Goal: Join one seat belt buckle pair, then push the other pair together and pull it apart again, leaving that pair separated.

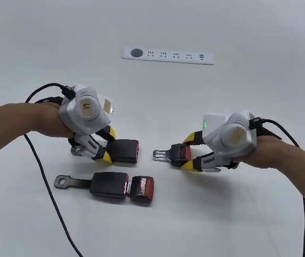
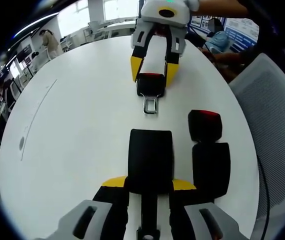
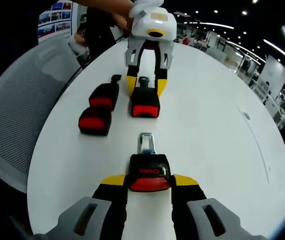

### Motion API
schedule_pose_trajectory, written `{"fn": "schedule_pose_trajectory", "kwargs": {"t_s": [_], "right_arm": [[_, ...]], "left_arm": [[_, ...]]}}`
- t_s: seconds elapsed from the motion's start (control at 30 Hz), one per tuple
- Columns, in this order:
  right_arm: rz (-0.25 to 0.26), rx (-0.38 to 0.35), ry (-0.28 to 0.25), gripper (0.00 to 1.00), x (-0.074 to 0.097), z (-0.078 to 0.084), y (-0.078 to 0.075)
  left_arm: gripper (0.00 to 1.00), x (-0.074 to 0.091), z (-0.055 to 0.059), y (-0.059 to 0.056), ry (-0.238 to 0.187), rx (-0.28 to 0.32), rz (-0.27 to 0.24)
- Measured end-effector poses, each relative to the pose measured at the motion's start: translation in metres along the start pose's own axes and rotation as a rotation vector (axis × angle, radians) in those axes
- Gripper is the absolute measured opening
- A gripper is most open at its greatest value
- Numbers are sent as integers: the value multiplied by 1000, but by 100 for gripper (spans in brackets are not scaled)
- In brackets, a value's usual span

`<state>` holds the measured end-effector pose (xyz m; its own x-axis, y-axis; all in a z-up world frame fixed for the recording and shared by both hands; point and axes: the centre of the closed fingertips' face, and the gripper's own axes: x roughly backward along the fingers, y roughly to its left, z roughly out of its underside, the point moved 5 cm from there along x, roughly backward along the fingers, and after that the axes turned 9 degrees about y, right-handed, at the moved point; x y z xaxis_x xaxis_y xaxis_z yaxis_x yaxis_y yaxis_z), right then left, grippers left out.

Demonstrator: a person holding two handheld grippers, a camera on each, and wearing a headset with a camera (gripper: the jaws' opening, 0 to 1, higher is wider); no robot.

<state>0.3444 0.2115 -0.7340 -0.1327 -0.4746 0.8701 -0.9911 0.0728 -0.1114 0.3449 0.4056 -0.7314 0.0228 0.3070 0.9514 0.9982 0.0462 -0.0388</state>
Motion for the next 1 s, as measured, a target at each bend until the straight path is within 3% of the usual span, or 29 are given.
{"fn": "schedule_pose_trajectory", "kwargs": {"t_s": [1.0], "right_arm": [[-16,-7,-33,30,-16,-33,5]], "left_arm": [[32,1,0,-1,3,7,0]]}}
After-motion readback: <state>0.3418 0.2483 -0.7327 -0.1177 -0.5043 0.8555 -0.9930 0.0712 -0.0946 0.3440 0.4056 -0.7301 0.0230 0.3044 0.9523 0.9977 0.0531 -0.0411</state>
